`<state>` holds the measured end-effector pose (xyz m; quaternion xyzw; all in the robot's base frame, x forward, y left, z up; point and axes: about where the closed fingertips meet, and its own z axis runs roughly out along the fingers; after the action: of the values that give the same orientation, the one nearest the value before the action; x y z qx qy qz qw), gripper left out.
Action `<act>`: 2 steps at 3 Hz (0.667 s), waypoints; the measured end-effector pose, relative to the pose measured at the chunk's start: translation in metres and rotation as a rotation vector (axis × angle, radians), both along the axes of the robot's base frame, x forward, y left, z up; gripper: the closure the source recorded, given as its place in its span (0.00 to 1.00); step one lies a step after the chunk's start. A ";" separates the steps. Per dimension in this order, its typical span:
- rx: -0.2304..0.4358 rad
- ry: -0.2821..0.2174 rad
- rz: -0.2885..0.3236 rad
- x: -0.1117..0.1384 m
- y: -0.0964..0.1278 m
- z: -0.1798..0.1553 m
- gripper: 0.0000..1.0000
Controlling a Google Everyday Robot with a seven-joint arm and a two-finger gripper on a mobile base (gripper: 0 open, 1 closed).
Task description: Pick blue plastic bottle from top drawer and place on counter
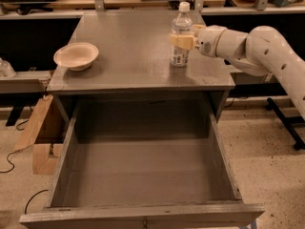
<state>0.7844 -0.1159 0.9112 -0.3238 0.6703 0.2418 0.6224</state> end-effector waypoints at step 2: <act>0.000 0.000 0.002 0.000 0.001 0.000 0.05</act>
Offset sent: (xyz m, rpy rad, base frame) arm 0.0000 0.0000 0.0000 0.0000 0.0000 0.0000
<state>0.7845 -0.1145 0.9110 -0.3244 0.6700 0.2425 0.6221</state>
